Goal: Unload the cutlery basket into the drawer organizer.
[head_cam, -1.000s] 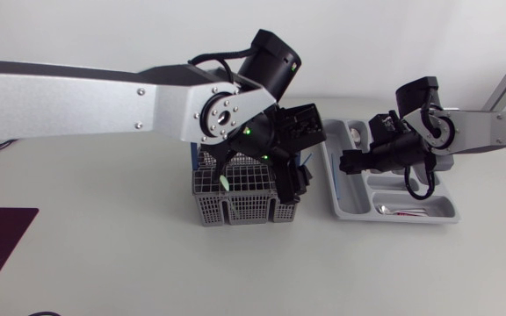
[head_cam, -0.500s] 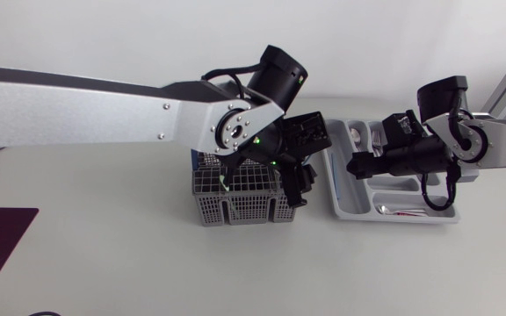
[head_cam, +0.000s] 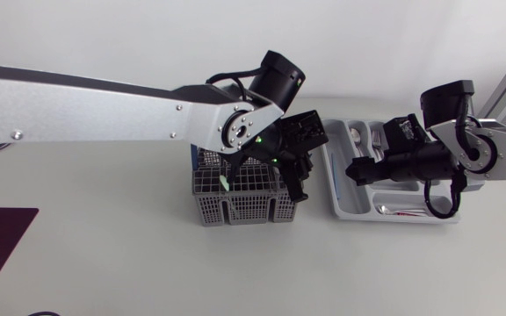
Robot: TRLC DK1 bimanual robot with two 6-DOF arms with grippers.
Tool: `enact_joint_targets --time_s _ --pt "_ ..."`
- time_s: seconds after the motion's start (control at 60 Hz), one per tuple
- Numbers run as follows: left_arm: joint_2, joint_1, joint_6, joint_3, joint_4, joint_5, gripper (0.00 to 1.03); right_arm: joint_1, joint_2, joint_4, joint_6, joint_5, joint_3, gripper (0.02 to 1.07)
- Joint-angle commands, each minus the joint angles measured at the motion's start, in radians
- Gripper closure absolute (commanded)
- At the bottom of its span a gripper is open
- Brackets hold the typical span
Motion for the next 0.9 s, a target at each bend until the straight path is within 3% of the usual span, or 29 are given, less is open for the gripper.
enact_joint_targets --time_s 0.0,0.067,0.417,0.883 --pt "0.023 0.009 -0.018 0.041 0.007 0.004 0.82 0.006 -0.016 0.012 -0.02 0.0 -0.025 0.21" --pt "0.025 0.009 -0.024 0.048 0.007 0.004 0.88 0.006 -0.018 0.012 -0.023 0.0 -0.025 0.21" --pt "0.048 0.019 -0.046 0.094 -0.04 0.03 0.96 0.009 -0.038 0.016 -0.041 0.003 -0.041 0.21" --pt "-0.009 0.026 -0.078 0.144 -0.099 0.045 0.96 0.018 -0.104 0.013 -0.063 0.005 -0.067 0.21"
